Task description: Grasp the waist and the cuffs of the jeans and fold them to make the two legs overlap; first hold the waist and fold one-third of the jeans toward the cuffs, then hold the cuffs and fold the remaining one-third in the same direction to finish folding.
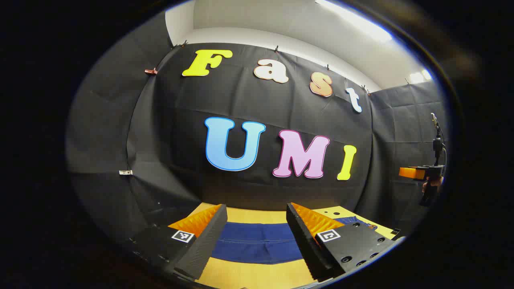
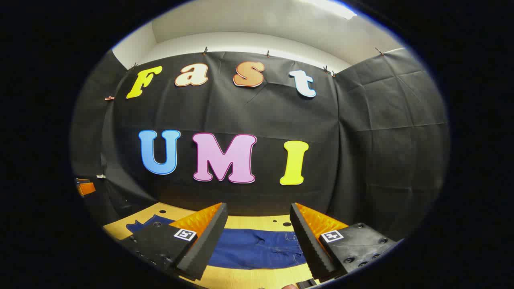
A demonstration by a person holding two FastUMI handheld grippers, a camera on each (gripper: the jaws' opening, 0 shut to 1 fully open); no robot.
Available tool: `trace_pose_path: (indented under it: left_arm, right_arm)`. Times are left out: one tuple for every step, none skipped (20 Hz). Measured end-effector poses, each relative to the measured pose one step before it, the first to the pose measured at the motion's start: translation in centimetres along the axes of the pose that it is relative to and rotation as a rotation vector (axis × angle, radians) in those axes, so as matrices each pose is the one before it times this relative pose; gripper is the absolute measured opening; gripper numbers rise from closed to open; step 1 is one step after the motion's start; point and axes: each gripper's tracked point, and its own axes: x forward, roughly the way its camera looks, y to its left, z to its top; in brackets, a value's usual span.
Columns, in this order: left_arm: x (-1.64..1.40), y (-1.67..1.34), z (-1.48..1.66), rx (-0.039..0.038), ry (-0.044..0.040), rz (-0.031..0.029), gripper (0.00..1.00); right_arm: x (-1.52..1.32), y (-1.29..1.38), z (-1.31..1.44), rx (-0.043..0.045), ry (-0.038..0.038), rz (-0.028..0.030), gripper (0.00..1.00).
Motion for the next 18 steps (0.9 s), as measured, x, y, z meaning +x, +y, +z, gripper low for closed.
trace_pose_path:
  left_arm:
    - [-0.062, -0.083, -0.187, 0.00111, 0.00238, -0.00384, 0.95]
    - [0.023, 0.035, -0.044, 0.00277, 0.00194, -0.00172, 0.95]
    - [-0.001, -0.087, -0.117, 0.00297, 0.00258, -0.00272, 0.95]
    - [-0.044, -0.017, -0.100, 0.00005, 0.00290, -0.00305, 0.95]
    - [-0.032, 0.096, -0.166, -0.00230, 0.00323, -0.00323, 0.95]
    - [0.061, 0.025, -0.085, -0.00398, 0.00455, -0.00196, 0.95]
    - [0.078, 0.103, -0.143, -0.00421, 0.00557, 0.00150, 0.95]
    - [0.077, 0.134, 0.076, -0.00580, 0.00116, 0.00350, 0.95]
    - [0.022, -0.018, 0.027, -0.00454, -0.00073, -0.00023, 0.95]
    - [0.025, -0.094, 0.149, -0.00315, -0.00289, -0.00095, 0.95]
    - [-0.172, -0.121, 0.081, 0.00034, -0.00430, -0.00307, 0.95]
    - [-0.088, -0.121, 0.173, 0.00350, -0.00555, -0.00462, 0.95]
    - [-0.085, -0.045, -0.084, 0.00415, -0.00430, -0.00629, 0.95]
    - [0.023, -0.148, 0.001, 0.00325, 0.00008, -0.00545, 0.95]
    - [0.059, 0.023, -0.281, 0.00130, 0.00653, -0.00230, 0.95]
    - [0.032, 0.022, -0.163, -0.00285, 0.00357, 0.00110, 0.95]
    - [-0.011, 0.090, 0.002, -0.00827, 0.00139, 0.00098, 0.95]
    - [-0.071, 0.087, 0.019, -0.01105, 0.00205, 0.00232, 0.95]
  right_arm:
    - [0.041, -0.235, -0.177, -0.00137, 0.00218, -0.00267, 0.95]
    - [0.023, -0.083, -0.041, -0.00256, 0.00365, -0.00315, 0.94]
    - [0.024, -0.096, -0.045, -0.00374, 0.00373, -0.00113, 0.94]
    - [-0.070, -0.127, 0.023, -0.00552, 0.00126, -0.00260, 0.94]
    - [-0.007, -0.145, 0.106, -0.00654, -0.00202, -0.00277, 0.99]
    - [-0.100, -0.111, 0.017, -0.00748, -0.00128, -0.00094, 0.99]
    - [-0.079, -0.077, 0.097, -0.00926, -0.00155, 0.00026, 0.99]
    - [0.006, -0.122, 0.032, -0.00994, -0.00069, -0.00137, 0.99]
    - [-0.078, -0.018, 0.064, -0.00966, -0.00104, -0.00037, 0.96]
    - [0.020, -0.063, 0.081, -0.00647, -0.00170, -0.00135, 0.99]
    - [-0.084, 0.014, 0.079, -0.00254, -0.00332, 0.00032, 0.96]
    - [-0.118, -0.043, 0.153, 0.00128, -0.00505, -0.00123, 0.96]
    - [-0.204, -0.134, 0.112, 0.00216, -0.00323, -0.00320, 0.99]
    - [-0.083, -0.078, -0.020, 0.00094, 0.00009, -0.00267, 0.96]
    - [-0.067, -0.149, -0.162, -0.00220, 0.00585, -0.00087, 0.94]
    - [-0.096, -0.129, -0.222, -0.00624, 0.00538, 0.00211, 0.96]
    - [0.069, -0.172, -0.180, -0.00916, 0.00817, -0.00024, 0.99]
    - [0.100, -0.255, -0.146, -0.00598, 0.00777, -0.00049, 0.96]
